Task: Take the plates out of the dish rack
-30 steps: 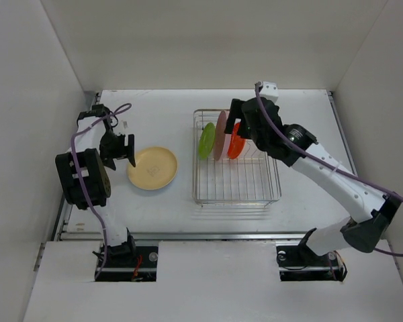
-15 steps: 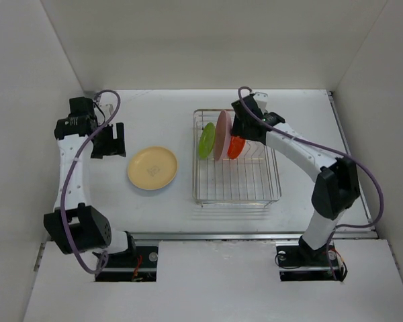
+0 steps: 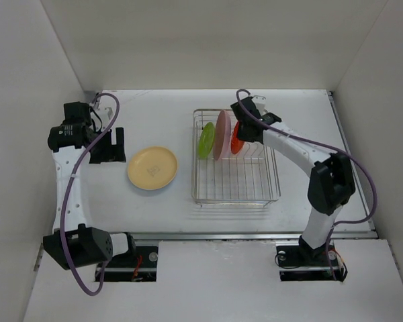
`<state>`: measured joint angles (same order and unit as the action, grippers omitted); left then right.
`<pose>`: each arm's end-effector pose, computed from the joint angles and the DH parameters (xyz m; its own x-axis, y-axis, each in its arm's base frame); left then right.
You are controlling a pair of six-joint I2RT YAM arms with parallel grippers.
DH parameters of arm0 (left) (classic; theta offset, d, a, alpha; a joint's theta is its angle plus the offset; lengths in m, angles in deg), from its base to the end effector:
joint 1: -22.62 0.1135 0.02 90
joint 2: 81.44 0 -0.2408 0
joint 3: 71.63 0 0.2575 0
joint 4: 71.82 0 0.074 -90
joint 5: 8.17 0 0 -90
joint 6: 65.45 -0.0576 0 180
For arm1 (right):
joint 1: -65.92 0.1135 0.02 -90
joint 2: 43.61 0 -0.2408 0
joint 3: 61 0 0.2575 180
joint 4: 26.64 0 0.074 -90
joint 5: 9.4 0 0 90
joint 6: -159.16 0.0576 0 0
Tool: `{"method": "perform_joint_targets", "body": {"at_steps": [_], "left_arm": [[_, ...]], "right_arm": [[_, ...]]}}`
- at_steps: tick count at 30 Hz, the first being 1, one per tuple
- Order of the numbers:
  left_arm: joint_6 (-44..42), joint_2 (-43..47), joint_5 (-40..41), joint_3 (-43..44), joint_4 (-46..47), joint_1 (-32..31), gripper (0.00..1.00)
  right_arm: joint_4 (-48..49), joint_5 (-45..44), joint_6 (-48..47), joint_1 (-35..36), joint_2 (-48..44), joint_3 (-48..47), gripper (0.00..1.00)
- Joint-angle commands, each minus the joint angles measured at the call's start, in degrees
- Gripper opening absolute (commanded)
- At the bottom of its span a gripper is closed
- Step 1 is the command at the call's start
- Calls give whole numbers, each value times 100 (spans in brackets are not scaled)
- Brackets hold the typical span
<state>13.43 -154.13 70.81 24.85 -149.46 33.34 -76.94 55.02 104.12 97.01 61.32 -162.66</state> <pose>0.2585 0.0377 0.3419 -0.7923 0.0427 -0.6086 0.0826 0.9959 -0.0377 0.3673 0.1924 0.2301 -0.7058 0.1780 -0.6857 0.1930 0.9796 0.0556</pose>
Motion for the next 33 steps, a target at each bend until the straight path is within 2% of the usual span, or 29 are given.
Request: {"method": "perform_joint_targets", "body": {"at_steps": [1, 7, 8, 10, 12, 13, 14, 15, 16, 17, 19, 20, 23, 27, 31, 33], "left_arm": [[-66, 123, -276, 252, -281, 35, 80], [-127, 123, -523, 383, -483, -176, 82], [-206, 123, -645, 436, -483, -228, 83], [-329, 123, -1198, 498, -710, -228, 86], [-566, 123, -1855, 611, -773, -228, 90], [-619, 123, -2059, 612, -852, -228, 92], [-681, 123, -2253, 673, -905, -228, 92], [-734, 123, -2420, 673, -905, -228, 93], [-821, 123, -2709, 726, -905, -228, 95], [-822, 123, -2825, 778, -957, -228, 95], [-953, 123, -3097, 779, -958, -228, 99], [-1006, 123, -3168, 779, -958, -228, 99], [-1120, 9, -3282, 779, -958, -228, 99], [-1121, -131, -3283, 726, -958, -228, 99], [-1270, -316, -3406, 560, -1019, -228, 99], [-1270, -377, -3301, 498, -1019, -228, 93]], "right_arm": [[-262, -613, 11, 89, -850, -295, 0], [-1721, -2431, -59, 538, -1394, -1681, 0], [-2045, -2625, -59, 591, -1474, -1824, 0], [-2101, -2672, -7, 792, -1685, -1983, 0], [-1305, -2103, -593, 951, -2080, -1757, 0], [-536, -1151, -822, 1091, -2290, -1346, 0], [-528, -559, -1024, 1092, -2353, -1098, 0], [246, 56, -1331, 1162, -2354, -844, 0], [611, 671, -1403, 1162, -2354, -615, 0], [919, 1800, -1404, 1215, -2354, -291, 0], [1605, 2686, -1475, 1293, -2056, -199, 0], [1825, 3404, -1475, 1346, -1951, -121, 0], [2520, 4452, -1475, 1609, -1511, -173, 0], [3197, 5315, -1475, 1795, -1159, -226, 0], [3304, 5572, -1475, 1857, -912, -375, 0], [3540, 5704, -1475, 1857, -851, -323, 0]]}}
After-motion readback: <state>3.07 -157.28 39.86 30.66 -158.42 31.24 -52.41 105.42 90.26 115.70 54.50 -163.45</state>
